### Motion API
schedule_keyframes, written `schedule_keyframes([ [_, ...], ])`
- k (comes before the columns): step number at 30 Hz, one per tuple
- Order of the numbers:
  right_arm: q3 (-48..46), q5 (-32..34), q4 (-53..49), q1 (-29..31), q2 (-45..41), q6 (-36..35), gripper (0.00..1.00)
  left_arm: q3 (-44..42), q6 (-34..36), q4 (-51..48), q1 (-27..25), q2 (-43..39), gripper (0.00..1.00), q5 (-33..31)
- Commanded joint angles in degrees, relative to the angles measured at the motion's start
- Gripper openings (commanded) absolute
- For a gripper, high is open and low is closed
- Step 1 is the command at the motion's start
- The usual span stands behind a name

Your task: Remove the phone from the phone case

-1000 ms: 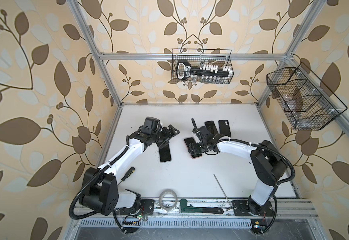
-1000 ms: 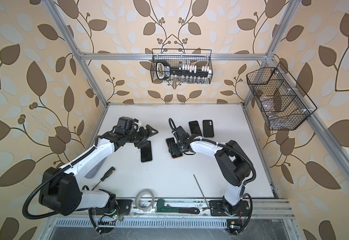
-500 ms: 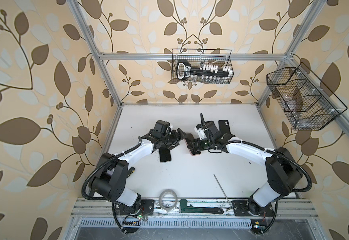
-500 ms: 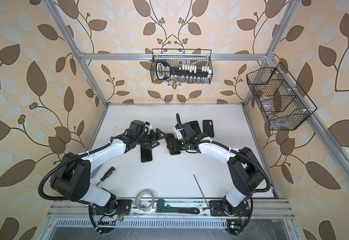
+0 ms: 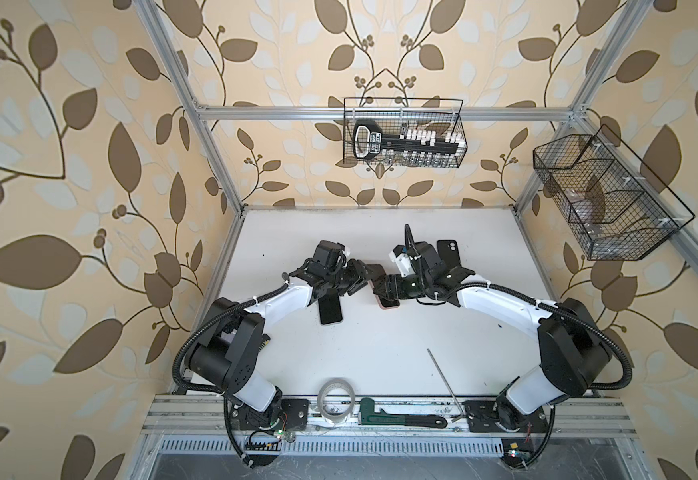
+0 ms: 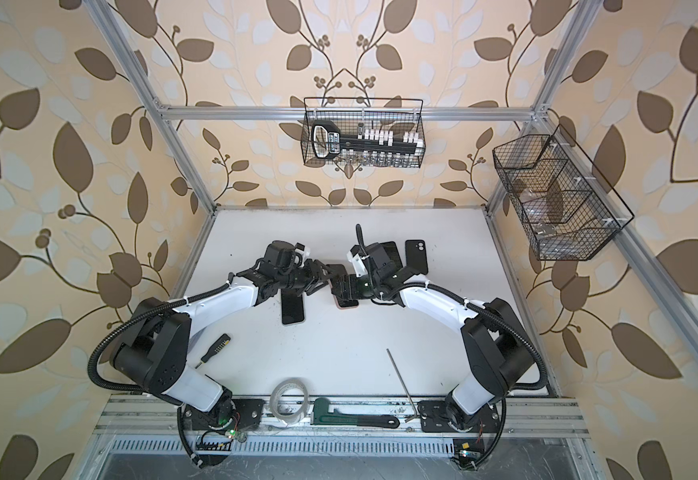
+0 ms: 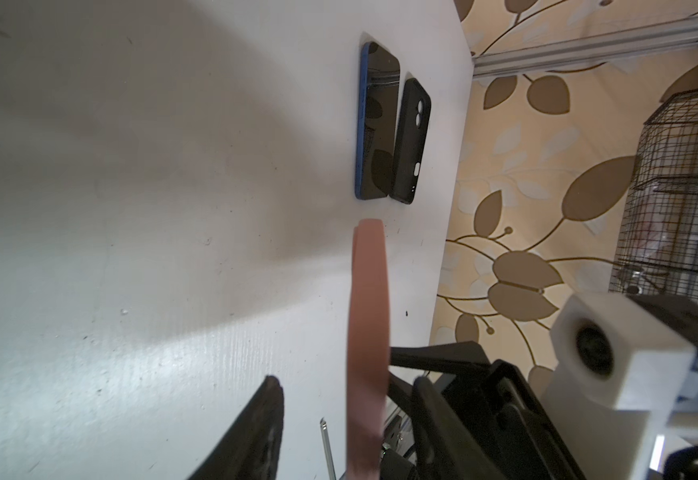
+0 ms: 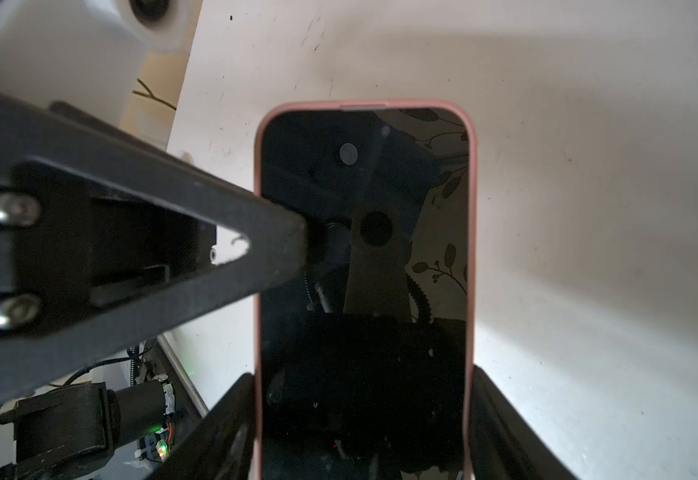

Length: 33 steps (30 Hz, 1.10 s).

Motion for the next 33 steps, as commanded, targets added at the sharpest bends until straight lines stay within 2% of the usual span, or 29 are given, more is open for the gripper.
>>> schedule_keyframes([
  [1, -0.7, -1.6, 3.0, 0.0, -1.7, 0.5, 0.65, 0.5, 0.0, 2.6, -0.7, 0.4, 0.42, 1.3],
  [10, -0.8, -2.3, 3.6, 0.3, -1.5, 0.8, 0.65, 0.7, -0.8, 3.9, -0.9, 1.5, 0.33, 1.5],
  [24, -0.9, -3.2, 4.2, 0.8, -0.4, 1.1, 0.66, 0.7, -2.4, 5.6, -1.1, 1.8, 0.03, 1.4],
  [25, -1.0, -3.1, 4.2, 0.9, -0.5, 1.1, 0.67, 0.7, -2.5, 5.8, -1.1, 1.8, 0.0, 1.4],
  [33, -1.9, -1.9, 2.9, -0.1, -5.1, -0.8, 0.84, 0.3, -4.5, 9.0, -1.1, 0.0, 0.0, 0.5],
])
